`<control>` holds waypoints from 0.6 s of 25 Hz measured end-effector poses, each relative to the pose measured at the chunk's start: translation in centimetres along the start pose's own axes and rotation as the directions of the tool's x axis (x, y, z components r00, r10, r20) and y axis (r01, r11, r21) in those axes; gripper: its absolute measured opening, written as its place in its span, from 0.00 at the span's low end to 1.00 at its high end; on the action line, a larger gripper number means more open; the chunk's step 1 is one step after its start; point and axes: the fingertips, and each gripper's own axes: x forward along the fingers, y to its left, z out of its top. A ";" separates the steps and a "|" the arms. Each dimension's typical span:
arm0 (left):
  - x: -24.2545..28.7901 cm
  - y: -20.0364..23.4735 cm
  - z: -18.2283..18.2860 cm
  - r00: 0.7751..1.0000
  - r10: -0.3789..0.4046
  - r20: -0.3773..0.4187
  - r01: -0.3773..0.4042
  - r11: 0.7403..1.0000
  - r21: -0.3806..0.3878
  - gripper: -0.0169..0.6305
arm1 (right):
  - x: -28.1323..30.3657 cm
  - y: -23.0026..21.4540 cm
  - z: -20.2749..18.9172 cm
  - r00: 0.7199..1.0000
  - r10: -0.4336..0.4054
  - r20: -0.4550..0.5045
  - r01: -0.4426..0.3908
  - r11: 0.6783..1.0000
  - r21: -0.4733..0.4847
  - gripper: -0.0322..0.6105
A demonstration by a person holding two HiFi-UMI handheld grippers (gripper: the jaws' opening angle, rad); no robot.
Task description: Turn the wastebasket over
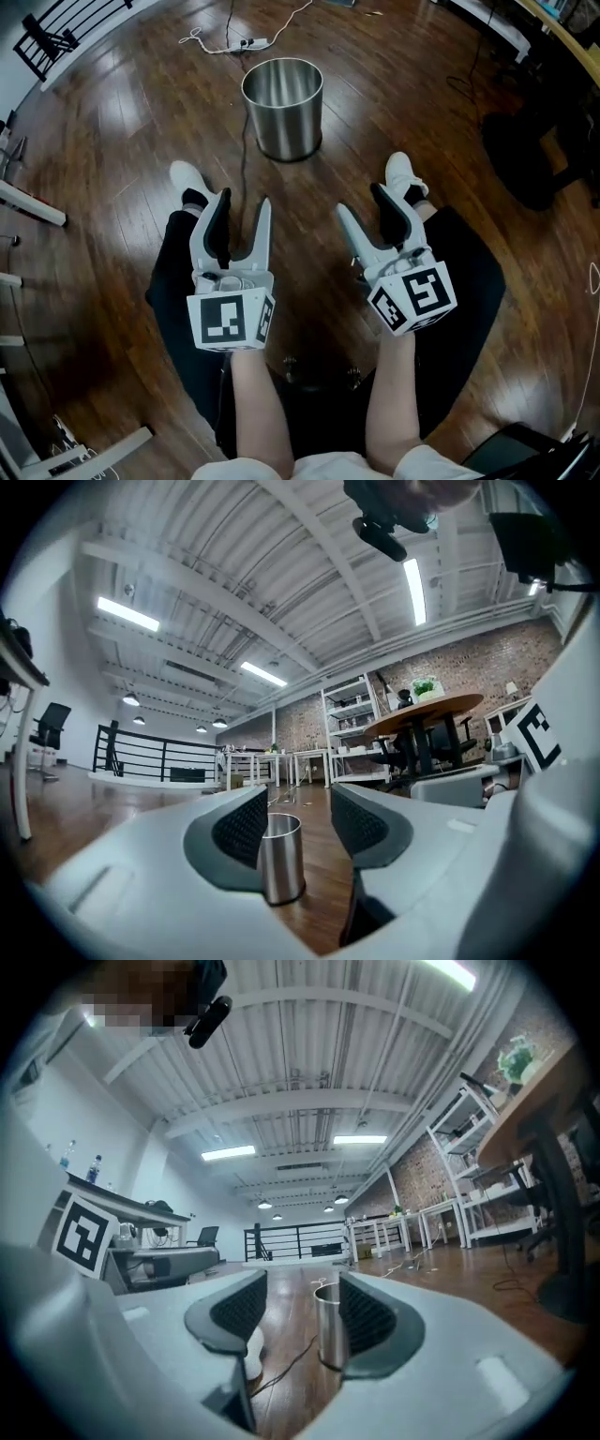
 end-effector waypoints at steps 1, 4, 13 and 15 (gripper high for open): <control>-2.1 -1.1 0.3 1.000 -0.003 0.006 0.003 1.000 -0.007 0.39 | -2.1 1.0 -0.4 1.000 0.001 -0.019 -0.001 1.000 -0.008 0.43; -8.1 -4.0 1.0 1.000 -0.013 -0.004 0.013 1.000 -0.010 0.43 | -8.0 3.3 -0.3 0.998 -0.046 -0.032 0.045 0.998 -0.055 0.54; -23.9 -8.4 1.0 0.999 0.041 -0.028 -0.041 0.999 -0.015 0.61 | -22.4 8.3 1.1 0.982 -0.189 -0.019 0.183 0.968 -0.172 0.66; -26.6 -8.9 1.6 0.998 0.066 -0.017 -0.066 0.998 -0.013 0.61 | -24.5 9.8 0.9 0.985 -0.168 -0.032 0.160 0.969 -0.188 0.66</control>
